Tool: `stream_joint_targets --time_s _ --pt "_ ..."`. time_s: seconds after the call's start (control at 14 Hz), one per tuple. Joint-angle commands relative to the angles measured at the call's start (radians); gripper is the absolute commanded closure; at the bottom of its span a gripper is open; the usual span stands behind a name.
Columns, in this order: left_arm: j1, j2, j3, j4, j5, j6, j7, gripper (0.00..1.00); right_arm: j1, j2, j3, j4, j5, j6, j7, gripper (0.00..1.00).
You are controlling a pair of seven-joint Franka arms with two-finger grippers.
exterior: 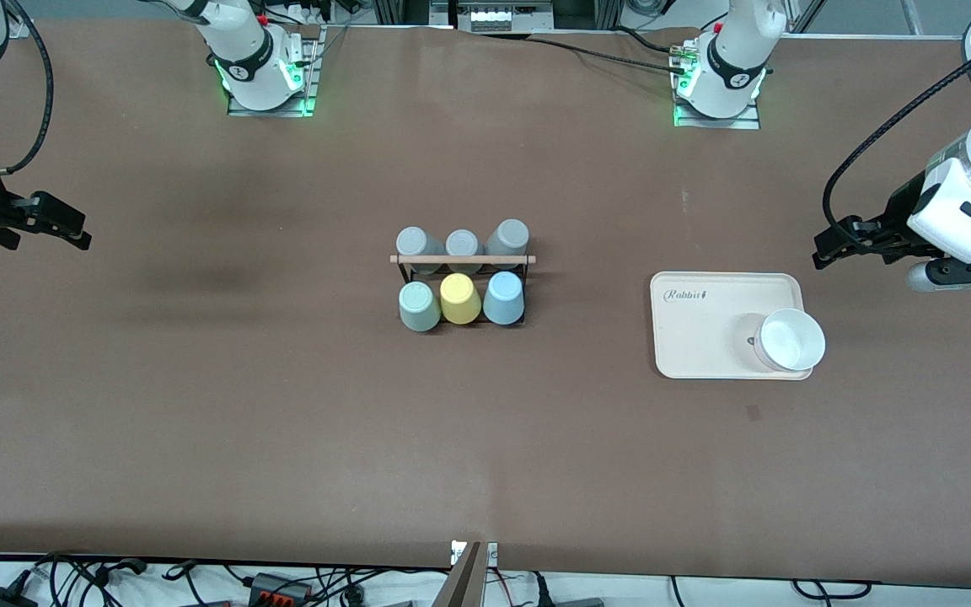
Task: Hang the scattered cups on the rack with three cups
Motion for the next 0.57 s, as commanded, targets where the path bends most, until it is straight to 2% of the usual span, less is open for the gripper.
stream_joint_targets --time_s 0.0,0.5 --pt "-0.002 -0.021 0.005 -0.021 0.015 0.012 0.019 0.0 0.003 -0.027 0.002 -0.029 -0.006 -0.001 -0.007 0.0" --pt "-0.002 -0.021 0.005 -0.019 0.015 0.012 0.019 0.0 0.003 -0.022 0.005 -0.029 -0.004 -0.009 -0.005 0.0"
